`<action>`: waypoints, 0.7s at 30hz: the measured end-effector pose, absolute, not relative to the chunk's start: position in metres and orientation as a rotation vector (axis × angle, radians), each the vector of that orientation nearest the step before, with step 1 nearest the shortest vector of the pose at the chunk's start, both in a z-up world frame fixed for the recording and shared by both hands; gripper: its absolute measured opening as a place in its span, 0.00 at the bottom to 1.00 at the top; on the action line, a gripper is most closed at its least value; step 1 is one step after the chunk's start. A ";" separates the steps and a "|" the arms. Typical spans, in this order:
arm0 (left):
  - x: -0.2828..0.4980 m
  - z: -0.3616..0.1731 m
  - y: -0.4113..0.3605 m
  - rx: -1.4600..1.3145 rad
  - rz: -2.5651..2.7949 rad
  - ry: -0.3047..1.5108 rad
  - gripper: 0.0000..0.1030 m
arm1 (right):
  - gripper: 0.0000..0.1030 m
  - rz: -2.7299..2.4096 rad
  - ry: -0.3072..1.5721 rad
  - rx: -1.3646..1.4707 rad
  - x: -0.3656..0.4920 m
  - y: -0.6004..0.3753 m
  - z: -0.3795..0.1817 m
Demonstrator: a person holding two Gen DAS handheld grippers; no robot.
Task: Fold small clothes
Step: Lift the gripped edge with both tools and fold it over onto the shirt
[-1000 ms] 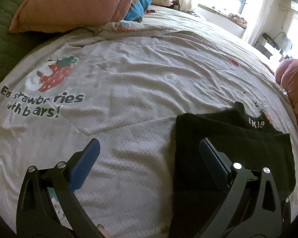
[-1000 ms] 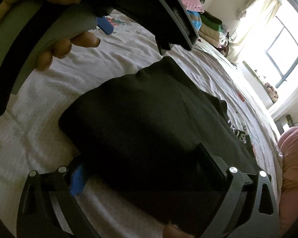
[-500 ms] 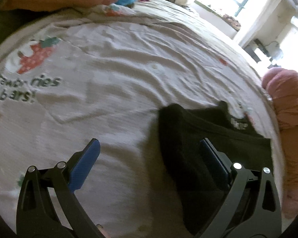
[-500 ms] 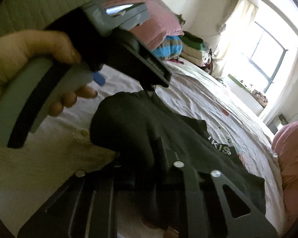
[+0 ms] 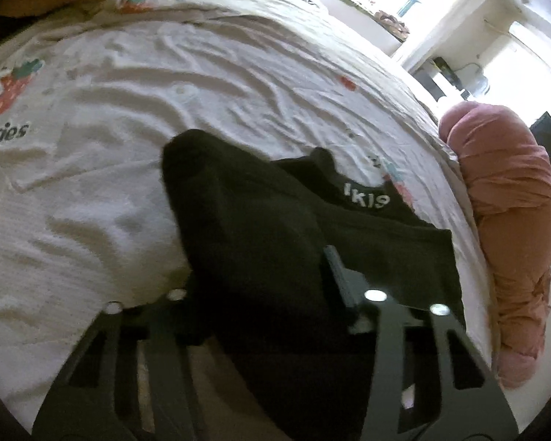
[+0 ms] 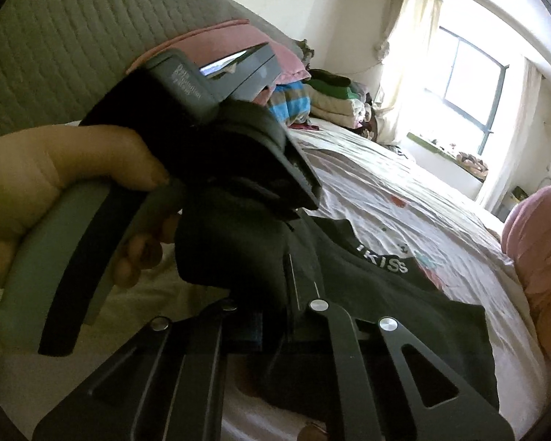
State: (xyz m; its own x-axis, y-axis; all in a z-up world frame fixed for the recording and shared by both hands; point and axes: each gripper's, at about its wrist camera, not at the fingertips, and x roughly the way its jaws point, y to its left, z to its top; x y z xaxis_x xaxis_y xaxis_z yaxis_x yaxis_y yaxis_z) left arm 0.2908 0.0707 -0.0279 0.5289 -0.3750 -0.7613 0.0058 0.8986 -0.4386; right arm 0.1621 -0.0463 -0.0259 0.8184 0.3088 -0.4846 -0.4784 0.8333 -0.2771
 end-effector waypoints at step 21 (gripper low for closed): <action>0.278 0.063 -0.048 -0.232 -0.310 0.900 0.22 | 0.06 0.316 0.359 -0.206 0.138 -0.152 0.024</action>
